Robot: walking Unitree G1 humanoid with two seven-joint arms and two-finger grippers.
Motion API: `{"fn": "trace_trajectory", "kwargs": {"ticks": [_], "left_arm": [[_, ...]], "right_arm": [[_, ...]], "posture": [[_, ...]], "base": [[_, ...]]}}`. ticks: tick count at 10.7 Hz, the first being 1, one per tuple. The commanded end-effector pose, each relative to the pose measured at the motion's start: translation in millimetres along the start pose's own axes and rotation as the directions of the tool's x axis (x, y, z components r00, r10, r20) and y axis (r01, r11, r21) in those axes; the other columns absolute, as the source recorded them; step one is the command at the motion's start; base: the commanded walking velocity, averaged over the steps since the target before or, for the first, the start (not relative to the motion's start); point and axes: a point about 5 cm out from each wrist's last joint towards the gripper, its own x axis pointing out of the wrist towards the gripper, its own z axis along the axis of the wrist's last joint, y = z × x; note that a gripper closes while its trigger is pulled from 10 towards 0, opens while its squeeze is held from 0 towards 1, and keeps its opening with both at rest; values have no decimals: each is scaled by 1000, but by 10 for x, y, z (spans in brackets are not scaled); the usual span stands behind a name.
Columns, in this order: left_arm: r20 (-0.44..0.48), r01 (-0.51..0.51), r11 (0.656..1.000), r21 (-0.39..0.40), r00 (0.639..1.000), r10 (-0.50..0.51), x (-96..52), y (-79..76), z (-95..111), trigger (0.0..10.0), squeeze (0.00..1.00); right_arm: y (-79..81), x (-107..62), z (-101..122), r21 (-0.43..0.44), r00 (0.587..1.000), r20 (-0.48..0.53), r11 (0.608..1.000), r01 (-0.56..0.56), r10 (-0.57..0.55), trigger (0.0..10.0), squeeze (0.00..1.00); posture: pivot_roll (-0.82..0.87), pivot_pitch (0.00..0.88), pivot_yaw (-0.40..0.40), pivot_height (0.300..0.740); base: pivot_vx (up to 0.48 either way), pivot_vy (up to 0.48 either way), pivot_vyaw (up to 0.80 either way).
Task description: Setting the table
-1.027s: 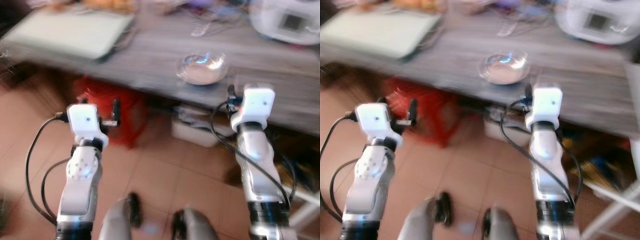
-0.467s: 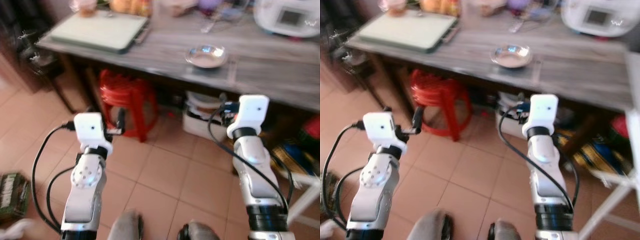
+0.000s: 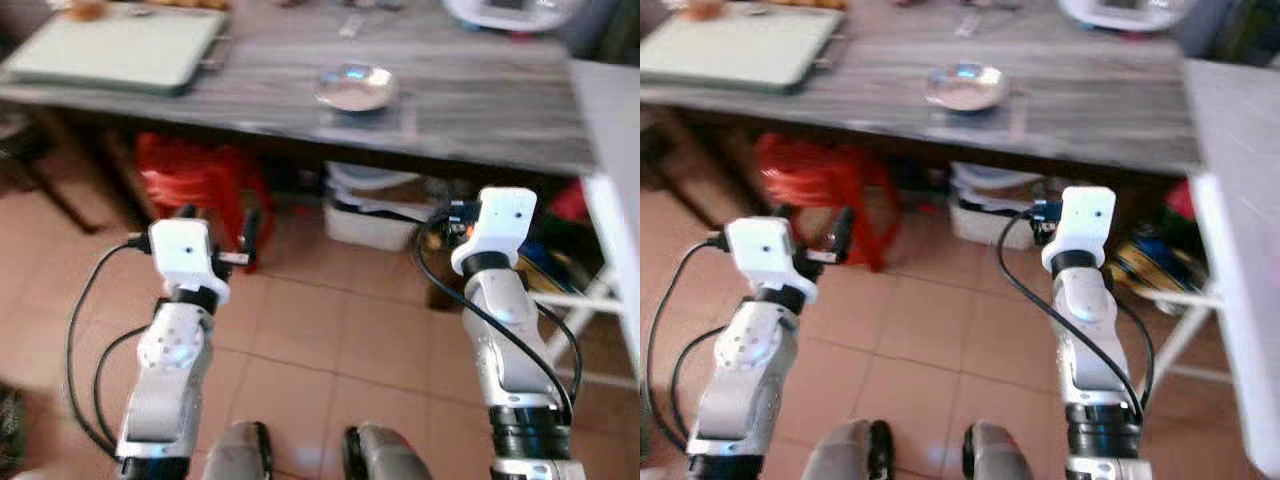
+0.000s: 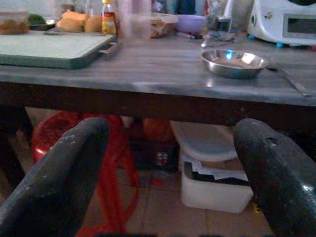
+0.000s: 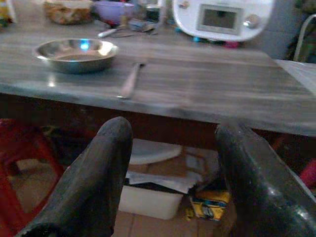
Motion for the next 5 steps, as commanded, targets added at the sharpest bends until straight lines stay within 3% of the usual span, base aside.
{"fn": "trace_trajectory", "kwargs": {"ticks": [1,5], "left_arm": [[-1,13,1000,-17,1000,-13,-20,-28,7,10000,0],[-3,15,1000,-20,1000,-15,-18,-30,0,10000,0]], "right_arm": [[-50,-9,28,1,1000,6,1000,9,-9,10000,0],[-20,2,37,-10,1000,7,1000,-14,14,10000,0]], "posture": [[-6,171,1,740],[-10,172,-3,740]], "base": [[0,-364,0],[0,-368,0]]}}
